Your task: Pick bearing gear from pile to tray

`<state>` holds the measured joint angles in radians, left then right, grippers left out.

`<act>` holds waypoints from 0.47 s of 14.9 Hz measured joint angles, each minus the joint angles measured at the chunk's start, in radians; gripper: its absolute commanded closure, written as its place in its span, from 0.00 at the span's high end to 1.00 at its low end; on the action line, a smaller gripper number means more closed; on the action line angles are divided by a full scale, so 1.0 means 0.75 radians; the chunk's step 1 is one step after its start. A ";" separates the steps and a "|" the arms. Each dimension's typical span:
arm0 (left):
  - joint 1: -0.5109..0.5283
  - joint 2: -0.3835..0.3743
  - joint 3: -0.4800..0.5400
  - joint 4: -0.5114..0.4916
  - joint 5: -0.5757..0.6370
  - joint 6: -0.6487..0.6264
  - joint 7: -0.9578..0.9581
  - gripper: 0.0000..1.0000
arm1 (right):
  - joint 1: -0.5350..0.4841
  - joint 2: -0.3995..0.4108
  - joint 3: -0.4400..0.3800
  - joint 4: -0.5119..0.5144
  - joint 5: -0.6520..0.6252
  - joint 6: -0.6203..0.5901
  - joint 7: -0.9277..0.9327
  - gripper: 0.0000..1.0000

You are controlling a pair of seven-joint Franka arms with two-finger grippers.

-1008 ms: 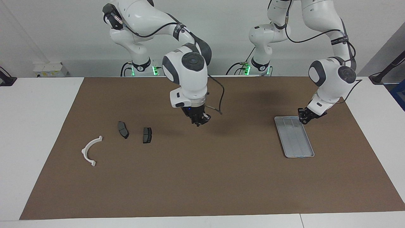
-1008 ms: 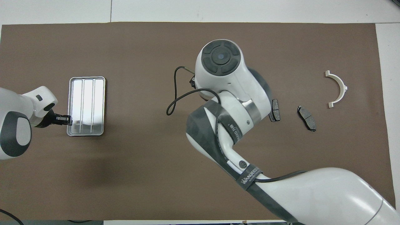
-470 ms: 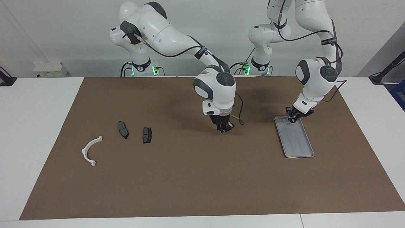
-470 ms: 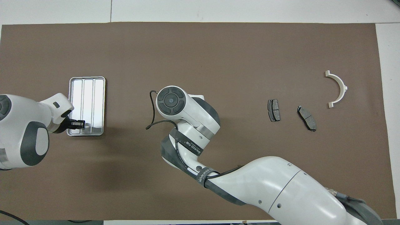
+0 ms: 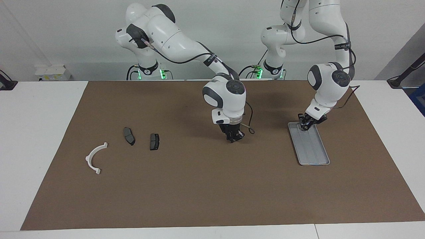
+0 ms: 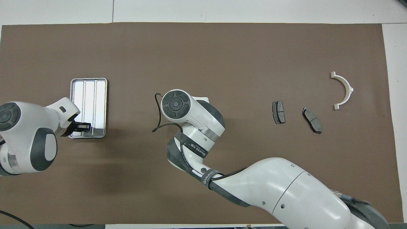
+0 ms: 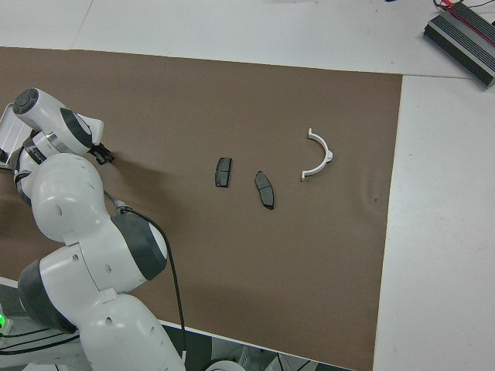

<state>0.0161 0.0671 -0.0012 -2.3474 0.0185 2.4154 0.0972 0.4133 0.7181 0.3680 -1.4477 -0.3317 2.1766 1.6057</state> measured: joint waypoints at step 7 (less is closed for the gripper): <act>-0.028 0.016 0.002 0.011 0.006 0.006 -0.029 1.00 | -0.115 -0.042 -0.004 0.206 0.026 -0.325 -0.123 1.00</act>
<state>-0.0051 0.0794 0.0001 -2.3390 0.0230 2.4202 0.0754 0.3269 0.6868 0.3648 -1.2936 -0.3123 1.9329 1.5138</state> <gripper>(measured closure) 0.383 0.004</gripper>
